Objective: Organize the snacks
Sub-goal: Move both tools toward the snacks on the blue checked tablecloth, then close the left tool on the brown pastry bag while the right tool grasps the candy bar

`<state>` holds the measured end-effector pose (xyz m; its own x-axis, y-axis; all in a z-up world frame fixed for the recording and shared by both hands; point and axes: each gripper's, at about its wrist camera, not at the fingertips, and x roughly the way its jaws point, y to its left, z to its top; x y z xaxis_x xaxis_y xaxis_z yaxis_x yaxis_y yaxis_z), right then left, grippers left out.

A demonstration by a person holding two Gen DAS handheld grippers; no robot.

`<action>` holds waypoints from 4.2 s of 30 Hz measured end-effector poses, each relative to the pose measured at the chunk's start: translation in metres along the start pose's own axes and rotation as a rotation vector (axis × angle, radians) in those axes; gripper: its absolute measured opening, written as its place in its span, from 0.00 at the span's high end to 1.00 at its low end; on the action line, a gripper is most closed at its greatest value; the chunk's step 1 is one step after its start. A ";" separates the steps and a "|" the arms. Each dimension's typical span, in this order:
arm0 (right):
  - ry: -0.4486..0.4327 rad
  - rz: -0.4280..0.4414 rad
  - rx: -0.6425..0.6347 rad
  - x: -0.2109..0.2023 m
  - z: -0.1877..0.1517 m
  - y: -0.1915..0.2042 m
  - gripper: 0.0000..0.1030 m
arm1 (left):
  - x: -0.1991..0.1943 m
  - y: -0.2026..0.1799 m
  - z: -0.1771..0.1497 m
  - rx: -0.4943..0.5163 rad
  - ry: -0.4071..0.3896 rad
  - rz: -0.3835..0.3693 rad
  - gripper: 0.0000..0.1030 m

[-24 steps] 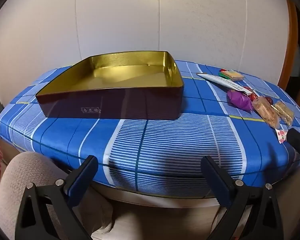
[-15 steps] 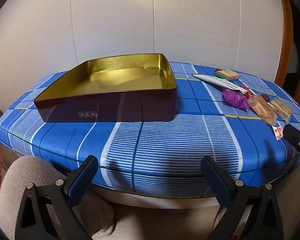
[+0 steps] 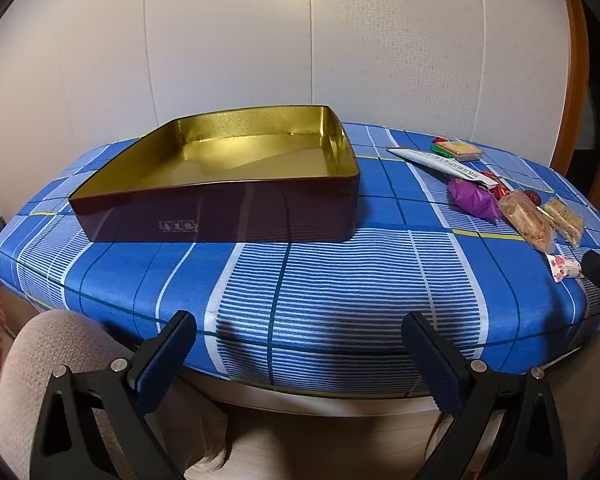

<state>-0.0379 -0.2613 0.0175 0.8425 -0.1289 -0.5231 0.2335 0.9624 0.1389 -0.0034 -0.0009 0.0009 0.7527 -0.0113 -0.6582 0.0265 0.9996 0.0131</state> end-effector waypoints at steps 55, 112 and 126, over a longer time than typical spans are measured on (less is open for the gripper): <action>0.133 -0.018 -0.067 0.073 0.026 -0.053 0.28 | 0.045 -0.167 0.110 0.182 0.077 -0.133 0.00; 0.104 -0.078 0.084 0.056 0.027 -0.083 0.38 | 0.081 -0.222 0.113 0.279 0.135 -0.201 0.25; 0.066 -0.070 0.140 0.048 0.032 -0.093 0.33 | 0.077 -0.223 0.117 0.105 0.311 -0.335 0.13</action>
<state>-0.0034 -0.3644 0.0068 0.7892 -0.1738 -0.5890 0.3597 0.9082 0.2141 0.1255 -0.2275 0.0352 0.4589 -0.3079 -0.8334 0.3126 0.9340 -0.1729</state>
